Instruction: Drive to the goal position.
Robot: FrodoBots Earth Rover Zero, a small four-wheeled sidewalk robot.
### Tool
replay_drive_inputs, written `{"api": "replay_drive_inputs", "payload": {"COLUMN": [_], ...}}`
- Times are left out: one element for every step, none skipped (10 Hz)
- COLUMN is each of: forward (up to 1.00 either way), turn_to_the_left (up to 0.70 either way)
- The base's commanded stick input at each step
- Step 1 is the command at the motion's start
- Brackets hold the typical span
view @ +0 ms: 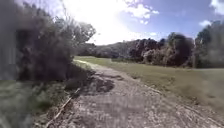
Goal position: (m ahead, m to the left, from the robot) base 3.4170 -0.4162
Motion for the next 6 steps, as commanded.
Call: {"api": "replay_drive_inputs", "payload": {"forward": [0.70, 0.70, 0.70, 0.70, 0.70, 0.70], "turn_to_the_left": [0.01, 0.01, 0.01, 0.01, 0.01, 0.01]}}
